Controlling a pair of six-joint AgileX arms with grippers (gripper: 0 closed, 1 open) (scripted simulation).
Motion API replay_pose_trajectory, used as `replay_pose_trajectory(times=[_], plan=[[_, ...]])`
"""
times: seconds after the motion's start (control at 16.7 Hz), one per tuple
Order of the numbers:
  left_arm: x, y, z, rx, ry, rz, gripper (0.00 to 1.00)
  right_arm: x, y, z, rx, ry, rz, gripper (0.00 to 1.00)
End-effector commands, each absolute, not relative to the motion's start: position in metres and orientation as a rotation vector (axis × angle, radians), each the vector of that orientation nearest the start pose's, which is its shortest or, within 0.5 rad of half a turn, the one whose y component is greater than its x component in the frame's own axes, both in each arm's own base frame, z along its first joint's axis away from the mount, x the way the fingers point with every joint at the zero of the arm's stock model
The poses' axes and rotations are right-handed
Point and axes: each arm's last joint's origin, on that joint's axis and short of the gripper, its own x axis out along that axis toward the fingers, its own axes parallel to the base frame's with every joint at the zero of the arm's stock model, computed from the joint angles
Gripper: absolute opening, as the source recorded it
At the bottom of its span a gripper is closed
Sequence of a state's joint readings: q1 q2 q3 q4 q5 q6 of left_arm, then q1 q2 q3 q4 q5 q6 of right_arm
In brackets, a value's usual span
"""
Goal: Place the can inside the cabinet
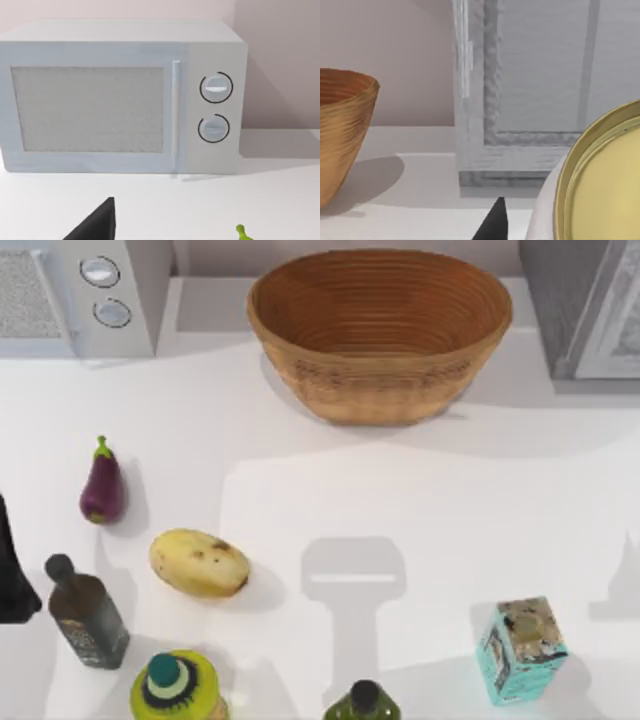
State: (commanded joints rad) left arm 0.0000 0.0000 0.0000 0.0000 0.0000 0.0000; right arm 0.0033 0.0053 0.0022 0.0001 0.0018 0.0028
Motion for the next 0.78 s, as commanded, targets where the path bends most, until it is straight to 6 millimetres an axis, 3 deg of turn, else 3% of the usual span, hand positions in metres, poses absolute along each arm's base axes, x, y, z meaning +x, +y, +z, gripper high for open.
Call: replay_pose_trajectory(times=[0.18, 0.36, 0.54, 0.78], plan=[[0.106, -0.001, 0.160, 0.000, 0.000, 0.000, 1.00, 0.106, 0.000, 0.175, 0.003, 0.022, 0.001, 0.00], [0.106, -0.001, 0.160, 0.000, 0.000, 0.000, 1.00, 0.110, 0.002, 0.214, 0.001, 0.045, 0.000, 0.00], [0.106, -0.001, 0.160, 0.000, 0.000, 0.000, 1.00, 0.121, 0.005, 0.274, -0.001, 0.052, -0.001, 0.00], [0.106, -0.001, 0.160, 0.000, 0.000, 0.000, 1.00, 0.150, 0.013, 0.365, -0.002, 0.039, -0.001, 0.00]])
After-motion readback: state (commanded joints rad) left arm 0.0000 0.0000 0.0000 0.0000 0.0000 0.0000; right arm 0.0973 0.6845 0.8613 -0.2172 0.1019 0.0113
